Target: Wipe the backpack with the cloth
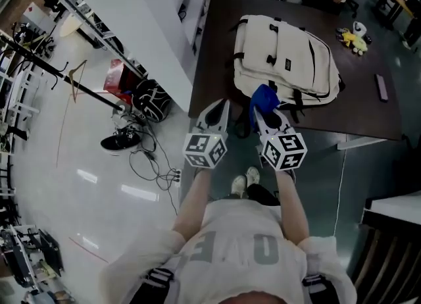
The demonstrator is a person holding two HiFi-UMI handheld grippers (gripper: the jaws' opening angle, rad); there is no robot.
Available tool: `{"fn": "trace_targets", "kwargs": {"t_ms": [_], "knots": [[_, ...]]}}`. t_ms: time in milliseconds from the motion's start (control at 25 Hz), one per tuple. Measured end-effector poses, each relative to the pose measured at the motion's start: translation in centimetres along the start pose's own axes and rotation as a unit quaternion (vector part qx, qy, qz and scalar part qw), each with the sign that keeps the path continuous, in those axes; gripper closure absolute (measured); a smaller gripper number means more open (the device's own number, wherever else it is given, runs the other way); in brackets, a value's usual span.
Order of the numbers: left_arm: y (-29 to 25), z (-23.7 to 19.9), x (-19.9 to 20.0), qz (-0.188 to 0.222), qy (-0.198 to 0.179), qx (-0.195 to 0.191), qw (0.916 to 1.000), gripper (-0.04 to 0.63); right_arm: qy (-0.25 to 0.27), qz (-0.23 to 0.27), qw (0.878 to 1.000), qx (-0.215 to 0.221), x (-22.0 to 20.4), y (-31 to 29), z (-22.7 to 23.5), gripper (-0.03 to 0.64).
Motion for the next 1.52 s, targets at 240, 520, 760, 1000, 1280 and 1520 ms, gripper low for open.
{"fn": "trace_targets", "kwargs": {"t_ms": [240, 520, 760, 1000, 1280, 1520], "knots": [[-2.8, -2.8, -0.9, -0.01, 0.007, 0.04, 0.9991, 0.592, 0.021, -0.061, 0.997, 0.037, -2.6, -6.1, 0.1, 0.58], [-4.0, -4.5, -1.9, -0.021, 0.016, 0.047, 0.9986, 0.592, 0.031, -0.117, 0.992, 0.041, -5.6, -10.7, 0.3, 0.58], [-4.2, -5.8, -2.7, -0.044, 0.014, 0.049, 0.9978, 0.592, 0.04, -0.151, 0.988, 0.014, -7.4, -13.4, 2.1, 0.58], [-6.1, -5.6, -2.9, -0.044, 0.007, 0.068, 0.9967, 0.592, 0.046, -0.154, 0.987, 0.023, -7.0, -12.7, 3.0, 0.58], [-8.3, -3.5, -3.6, -0.046, 0.003, 0.077, 0.996, 0.592, 0.034, -0.159, 0.986, 0.028, -6.7, -11.3, 4.8, 0.58], [-9.4, -1.7, -4.4, -0.048, 0.002, 0.079, 0.9957, 0.592, 0.029, -0.165, 0.985, 0.033, -7.1, -9.6, 6.8, 0.58]]}}
Point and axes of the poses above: the fingertips, and each gripper's own axes: y backward along the fingers, z to its right, x out of its top, the point moved 1 cm from there along y, backward along the fingers, and after that the axes turned 7 degrees about -x, right-handed, at the moved point
